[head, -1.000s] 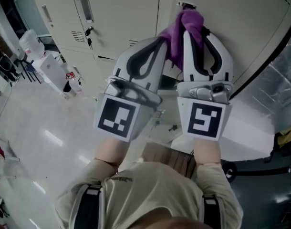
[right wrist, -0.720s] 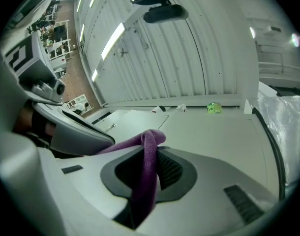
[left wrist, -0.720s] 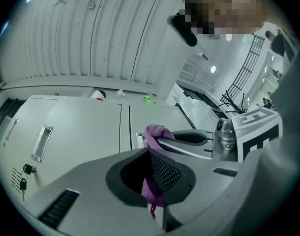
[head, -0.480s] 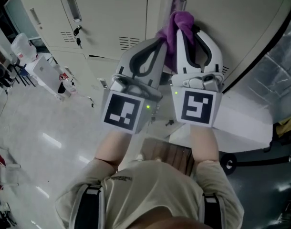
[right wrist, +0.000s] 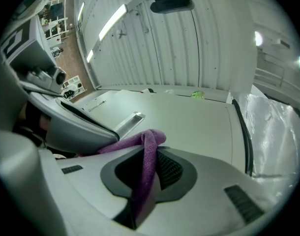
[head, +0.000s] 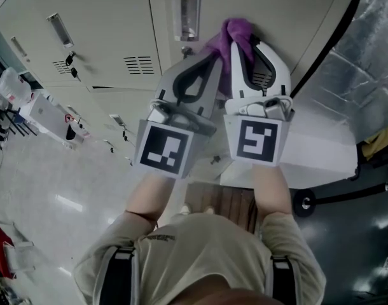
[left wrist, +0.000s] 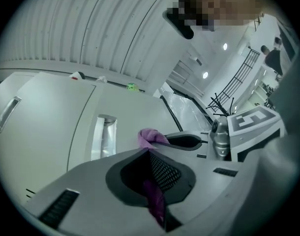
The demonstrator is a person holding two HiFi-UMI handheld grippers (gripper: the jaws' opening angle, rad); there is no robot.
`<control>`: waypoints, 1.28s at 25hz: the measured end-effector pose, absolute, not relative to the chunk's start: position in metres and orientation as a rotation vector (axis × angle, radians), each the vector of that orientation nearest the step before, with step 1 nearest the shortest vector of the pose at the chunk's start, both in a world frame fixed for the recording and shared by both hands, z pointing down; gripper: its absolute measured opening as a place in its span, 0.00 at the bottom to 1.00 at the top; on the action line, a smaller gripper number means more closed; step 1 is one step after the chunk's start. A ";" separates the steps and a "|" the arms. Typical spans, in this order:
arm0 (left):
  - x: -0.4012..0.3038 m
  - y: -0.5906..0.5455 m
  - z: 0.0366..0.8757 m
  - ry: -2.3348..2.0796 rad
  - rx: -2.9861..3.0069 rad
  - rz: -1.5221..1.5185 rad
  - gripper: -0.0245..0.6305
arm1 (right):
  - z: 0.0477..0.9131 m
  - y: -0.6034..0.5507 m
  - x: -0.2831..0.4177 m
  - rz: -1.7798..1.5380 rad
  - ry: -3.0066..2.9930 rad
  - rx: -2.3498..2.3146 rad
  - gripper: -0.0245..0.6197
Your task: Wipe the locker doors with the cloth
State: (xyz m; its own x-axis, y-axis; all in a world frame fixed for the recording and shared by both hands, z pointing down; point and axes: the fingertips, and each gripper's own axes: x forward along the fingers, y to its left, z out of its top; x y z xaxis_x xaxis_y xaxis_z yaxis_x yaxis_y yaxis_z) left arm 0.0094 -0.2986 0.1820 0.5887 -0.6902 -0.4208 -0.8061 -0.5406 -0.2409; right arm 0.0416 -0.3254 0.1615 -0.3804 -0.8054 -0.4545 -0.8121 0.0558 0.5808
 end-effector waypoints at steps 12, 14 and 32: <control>0.068 -0.300 0.185 1.063 -2.496 0.400 0.04 | 0.166 -0.324 0.119 1.202 2.186 -1.935 0.12; 0.073 -0.300 0.185 1.054 -2.503 0.403 0.04 | 0.166 -0.323 0.128 1.200 2.174 -1.954 0.12; 0.041 -0.278 0.160 1.127 -2.410 0.403 0.04 | 0.137 -0.274 0.129 1.138 2.126 -1.806 0.12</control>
